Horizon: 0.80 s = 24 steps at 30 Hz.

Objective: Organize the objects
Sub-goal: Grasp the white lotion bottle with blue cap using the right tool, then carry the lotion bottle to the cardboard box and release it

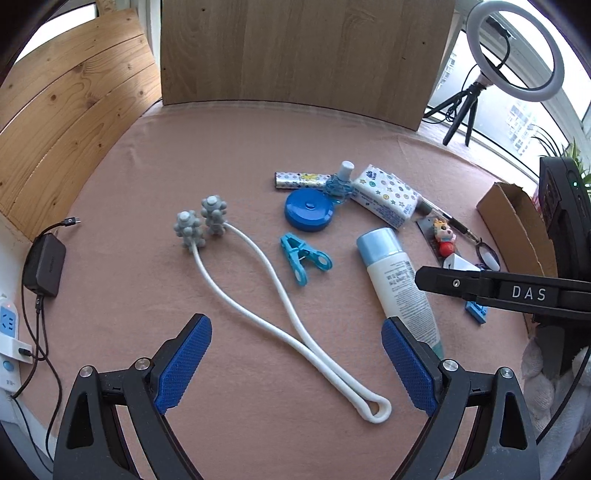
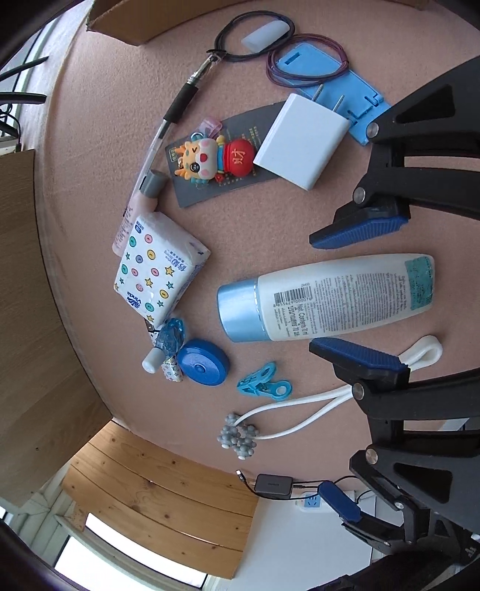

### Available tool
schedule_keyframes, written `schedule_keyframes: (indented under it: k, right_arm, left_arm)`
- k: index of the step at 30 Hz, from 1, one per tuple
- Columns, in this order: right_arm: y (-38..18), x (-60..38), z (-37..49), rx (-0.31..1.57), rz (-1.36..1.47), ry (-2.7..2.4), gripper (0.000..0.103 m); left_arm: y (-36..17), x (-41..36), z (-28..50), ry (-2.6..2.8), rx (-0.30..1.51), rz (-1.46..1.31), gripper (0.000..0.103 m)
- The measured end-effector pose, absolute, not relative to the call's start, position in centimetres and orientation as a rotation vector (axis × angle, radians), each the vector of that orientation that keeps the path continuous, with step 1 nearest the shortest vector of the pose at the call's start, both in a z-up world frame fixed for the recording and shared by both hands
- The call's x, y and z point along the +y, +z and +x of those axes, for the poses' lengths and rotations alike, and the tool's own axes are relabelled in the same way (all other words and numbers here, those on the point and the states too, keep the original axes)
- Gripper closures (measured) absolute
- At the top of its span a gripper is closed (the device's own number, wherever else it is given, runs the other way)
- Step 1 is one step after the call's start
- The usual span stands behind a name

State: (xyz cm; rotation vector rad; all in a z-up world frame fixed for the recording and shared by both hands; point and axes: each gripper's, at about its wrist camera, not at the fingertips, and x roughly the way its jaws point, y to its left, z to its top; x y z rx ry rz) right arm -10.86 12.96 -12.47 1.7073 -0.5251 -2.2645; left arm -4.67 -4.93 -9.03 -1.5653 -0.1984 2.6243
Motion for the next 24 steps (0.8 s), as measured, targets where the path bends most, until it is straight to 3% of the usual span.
schedule_keyframes:
  k: [12, 20, 24]
  right_arm:
    - [-12.5, 13.0, -11.8, -0.476, 1.698, -2.198, 0.048]
    - [-13.8, 11.8, -12.5, -0.440, 1.745, -2.121, 0.049]
    - [-14.2, 11.4, -12.6, -0.420, 1.762, -2.097, 0.053]
  left_arm:
    - [-12.4, -0.2, -7.8, 2.412, -0.329, -1.603, 0.008]
    - [-14.2, 0.7, -9.0, 2.336, -0.450, -1.631, 0.029]
    - [-14.9, 0.9, -9.4, 2.323, -0.489, -1.637, 0.035]
